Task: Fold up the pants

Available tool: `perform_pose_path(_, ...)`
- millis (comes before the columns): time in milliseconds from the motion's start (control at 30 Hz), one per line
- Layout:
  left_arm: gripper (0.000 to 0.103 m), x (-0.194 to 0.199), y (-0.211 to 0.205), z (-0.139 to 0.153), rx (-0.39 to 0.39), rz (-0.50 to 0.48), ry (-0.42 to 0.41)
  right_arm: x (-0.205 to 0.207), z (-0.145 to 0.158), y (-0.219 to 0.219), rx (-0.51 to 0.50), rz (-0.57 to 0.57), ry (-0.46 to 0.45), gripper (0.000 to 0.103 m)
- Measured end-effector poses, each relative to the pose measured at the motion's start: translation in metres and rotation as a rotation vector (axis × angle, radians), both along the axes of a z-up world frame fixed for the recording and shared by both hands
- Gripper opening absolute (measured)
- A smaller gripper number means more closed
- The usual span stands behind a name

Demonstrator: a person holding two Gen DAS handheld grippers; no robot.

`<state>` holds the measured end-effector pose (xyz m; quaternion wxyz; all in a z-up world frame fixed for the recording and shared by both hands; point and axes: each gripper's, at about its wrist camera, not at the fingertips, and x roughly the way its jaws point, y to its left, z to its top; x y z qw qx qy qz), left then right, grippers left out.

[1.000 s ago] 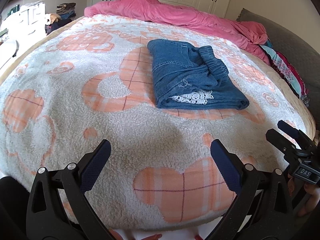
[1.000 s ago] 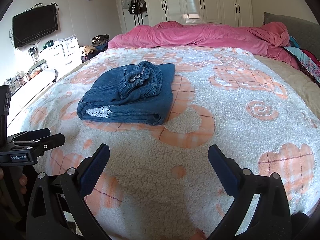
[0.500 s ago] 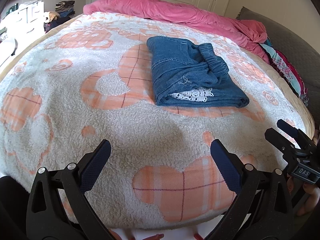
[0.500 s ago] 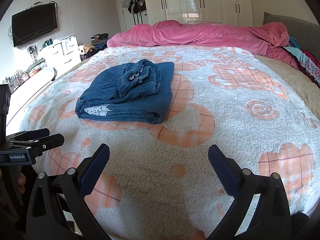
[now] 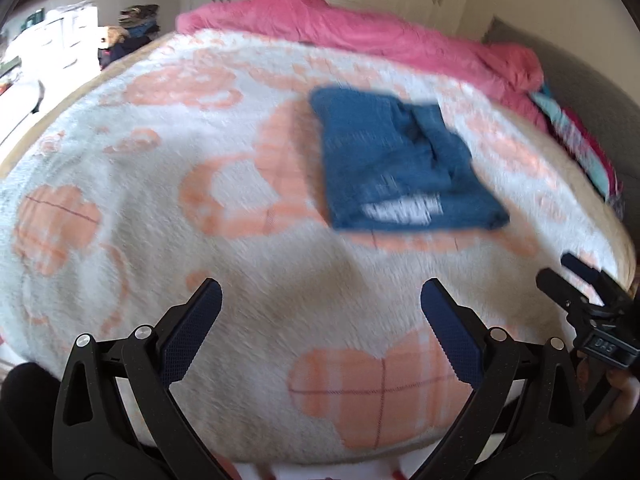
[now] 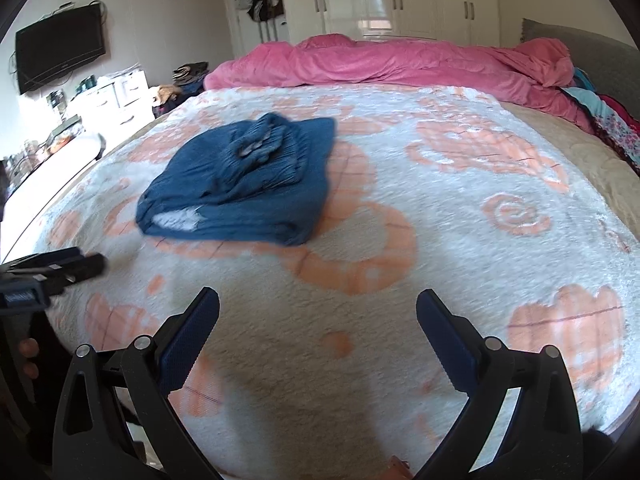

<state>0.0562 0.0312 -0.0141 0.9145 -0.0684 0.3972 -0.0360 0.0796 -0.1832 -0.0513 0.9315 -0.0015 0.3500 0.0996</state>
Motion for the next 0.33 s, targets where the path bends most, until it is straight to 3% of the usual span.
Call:
perform_pose_path(100, 0.094, 0.021, 0.029, 0.009, -0.007, 0.041, 0.012, 0.015, 0.012, -0.031, 0.01, -0.068, 0.003, 0.098)
perform_pose_path(167, 0.094, 0.055, 0.065, 0.007, 0.055, 0.12, 0.07, 0.03, 0.025, -0.062, -0.008, -0.149, -0.006, 0.098)
perform_pose_path(333, 0.094, 0.144, 0.167, -0.013, 0.163, 0.337, 0.177, 0.102, 0.033, -0.183, -0.064, -0.389, 0.08, 0.099)
